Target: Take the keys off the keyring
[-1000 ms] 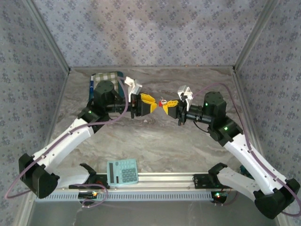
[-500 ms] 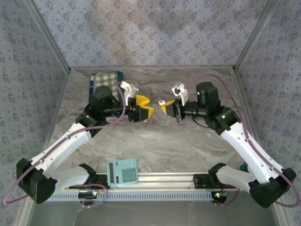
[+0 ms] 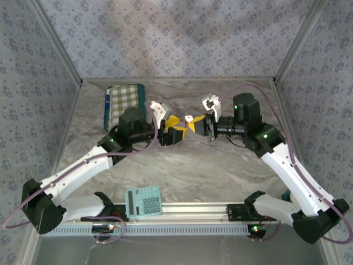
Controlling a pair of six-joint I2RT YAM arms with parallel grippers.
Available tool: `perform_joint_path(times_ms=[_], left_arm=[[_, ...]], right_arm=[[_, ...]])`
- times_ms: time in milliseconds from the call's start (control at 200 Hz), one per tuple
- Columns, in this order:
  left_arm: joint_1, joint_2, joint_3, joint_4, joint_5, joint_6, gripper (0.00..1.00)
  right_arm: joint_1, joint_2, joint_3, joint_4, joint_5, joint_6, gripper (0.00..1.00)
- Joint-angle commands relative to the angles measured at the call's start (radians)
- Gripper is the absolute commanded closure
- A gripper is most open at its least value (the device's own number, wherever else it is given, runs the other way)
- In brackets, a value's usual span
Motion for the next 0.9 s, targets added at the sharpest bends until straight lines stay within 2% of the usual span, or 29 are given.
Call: perform_joint_path(times_ms=[0, 215, 360, 510, 785, 855, 900], left_arm=[[-0.015, -0.03, -0.002, 0.068, -0.124, 0.038, 0.37], [-0.085, 0.009, 0.028, 0.069, -0.239, 0.086, 0.45], [-0.1, 0.019, 0.033, 0.074, -0.311, 0.097, 0.61], [-0.099, 0.02, 0.02, 0.1, -0.314, 0.087, 0.75], [-0.115, 0.032, 0.033, 0.128, -0.228, 0.092, 0.68], [-0.12, 0.033, 0.036, 0.121, -0.226, 0.101, 0.72], [-0.12, 0.033, 0.034, 0.121, -0.226, 0.107, 0.79]], right_arm=[[0.0, -0.019, 0.004, 0.022, -0.025, 0.017, 1.0], [0.003, -0.006, 0.003, 0.037, -0.026, 0.042, 1.0], [0.004, 0.005, 0.017, 0.006, -0.012, 0.053, 1.0], [0.006, 0.005, 0.02, -0.015, -0.012, 0.058, 1.0], [0.007, 0.013, 0.006, -0.005, -0.011, 0.07, 1.0], [0.007, 0.014, 0.006, 0.002, -0.013, 0.073, 1.0], [0.007, 0.015, 0.006, 0.005, -0.015, 0.075, 1.0]])
